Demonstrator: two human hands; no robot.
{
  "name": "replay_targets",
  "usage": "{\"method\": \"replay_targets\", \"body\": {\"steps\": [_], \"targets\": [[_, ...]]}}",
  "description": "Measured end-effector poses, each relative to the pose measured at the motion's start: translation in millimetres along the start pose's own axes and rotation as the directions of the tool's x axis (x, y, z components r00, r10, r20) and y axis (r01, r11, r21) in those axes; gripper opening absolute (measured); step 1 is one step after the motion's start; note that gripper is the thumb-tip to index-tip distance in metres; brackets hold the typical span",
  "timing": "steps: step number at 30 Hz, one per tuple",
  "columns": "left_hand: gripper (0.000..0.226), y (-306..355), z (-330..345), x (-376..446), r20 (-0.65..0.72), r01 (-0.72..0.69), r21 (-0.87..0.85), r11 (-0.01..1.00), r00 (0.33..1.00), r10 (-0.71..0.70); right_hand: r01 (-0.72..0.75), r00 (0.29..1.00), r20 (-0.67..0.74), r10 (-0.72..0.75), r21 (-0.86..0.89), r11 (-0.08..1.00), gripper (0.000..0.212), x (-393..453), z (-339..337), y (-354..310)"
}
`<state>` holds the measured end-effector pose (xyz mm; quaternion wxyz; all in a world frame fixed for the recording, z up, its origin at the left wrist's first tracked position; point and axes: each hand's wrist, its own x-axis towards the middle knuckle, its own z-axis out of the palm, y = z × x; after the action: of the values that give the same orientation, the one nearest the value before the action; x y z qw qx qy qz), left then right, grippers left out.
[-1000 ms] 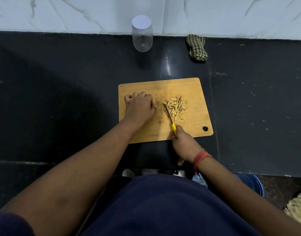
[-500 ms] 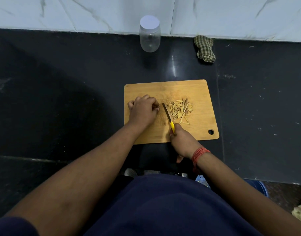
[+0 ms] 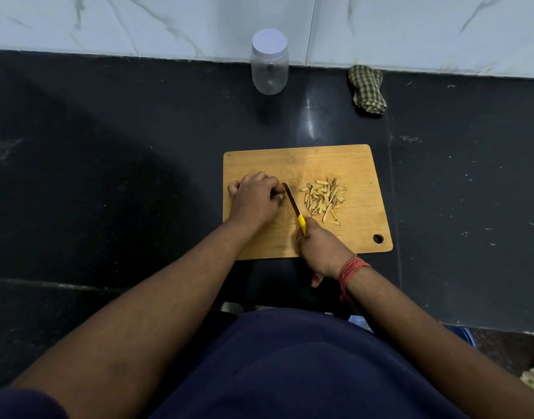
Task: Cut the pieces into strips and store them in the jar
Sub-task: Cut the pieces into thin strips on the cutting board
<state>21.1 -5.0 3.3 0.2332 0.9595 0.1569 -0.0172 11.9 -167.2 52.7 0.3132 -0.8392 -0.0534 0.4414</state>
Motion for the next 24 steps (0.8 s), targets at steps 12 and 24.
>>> {"method": "replay_targets", "body": {"steps": [12, 24], "targets": [[0.010, 1.3, 3.4, -0.5, -0.058, 0.057, -0.049, 0.997, 0.997, -0.060, 0.020, 0.999, 0.043, -0.016, -0.099, 0.995, 0.050, -3.8, 7.9, 3.7], [0.010, -0.7, 5.3, -1.8, -0.036, 0.054, -0.061, 0.997, 0.998, -0.056, 0.037, 0.999, -0.036, -0.040, -0.090, 0.995, 0.031, -21.2, -5.4, 19.7]]}}
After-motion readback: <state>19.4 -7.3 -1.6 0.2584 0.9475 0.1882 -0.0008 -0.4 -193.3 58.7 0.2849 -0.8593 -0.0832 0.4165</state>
